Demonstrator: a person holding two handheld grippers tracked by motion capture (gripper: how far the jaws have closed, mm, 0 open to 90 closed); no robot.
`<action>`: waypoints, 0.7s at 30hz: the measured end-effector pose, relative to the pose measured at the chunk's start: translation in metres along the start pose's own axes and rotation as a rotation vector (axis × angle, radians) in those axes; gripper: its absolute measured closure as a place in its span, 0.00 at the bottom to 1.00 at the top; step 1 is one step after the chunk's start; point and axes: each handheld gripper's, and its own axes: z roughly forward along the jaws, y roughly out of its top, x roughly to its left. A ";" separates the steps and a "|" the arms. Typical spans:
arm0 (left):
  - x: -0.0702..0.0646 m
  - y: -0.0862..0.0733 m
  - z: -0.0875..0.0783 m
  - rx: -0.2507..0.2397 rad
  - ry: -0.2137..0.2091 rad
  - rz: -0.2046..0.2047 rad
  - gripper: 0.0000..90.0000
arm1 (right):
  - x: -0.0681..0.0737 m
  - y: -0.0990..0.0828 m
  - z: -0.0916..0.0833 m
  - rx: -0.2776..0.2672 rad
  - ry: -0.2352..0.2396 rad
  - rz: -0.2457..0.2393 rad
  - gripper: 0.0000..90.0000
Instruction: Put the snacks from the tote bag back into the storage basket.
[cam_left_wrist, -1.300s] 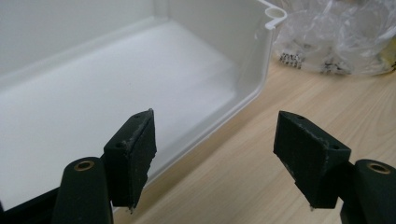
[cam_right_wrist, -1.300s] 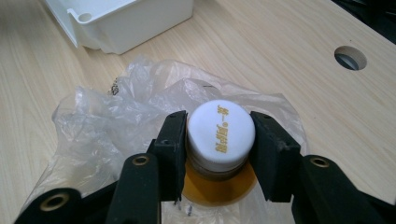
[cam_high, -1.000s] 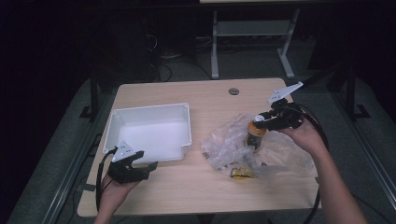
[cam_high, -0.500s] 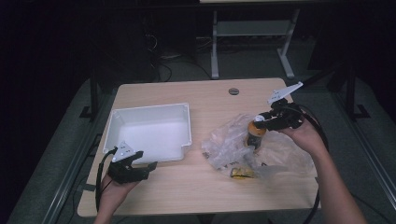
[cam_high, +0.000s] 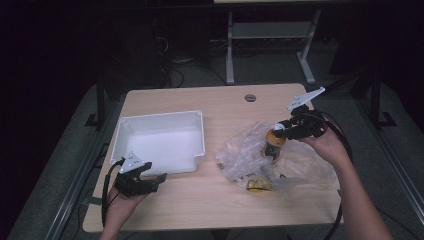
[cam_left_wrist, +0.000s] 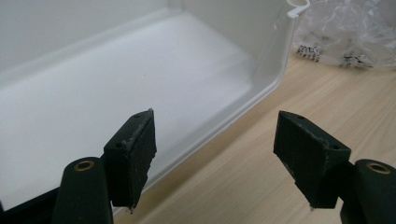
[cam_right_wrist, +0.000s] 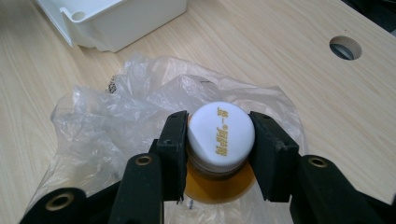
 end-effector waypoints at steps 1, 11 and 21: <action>0.000 0.000 0.000 -0.001 0.001 0.000 0.33 | 0.000 0.000 -0.001 0.004 -0.001 0.001 0.65; 0.004 -0.002 0.000 0.007 0.013 -0.007 0.33 | 0.001 0.001 -0.004 0.015 -0.021 0.005 0.65; 0.009 -0.004 -0.001 0.008 0.034 -0.023 0.33 | 0.000 0.008 -0.016 0.009 -0.024 0.009 0.65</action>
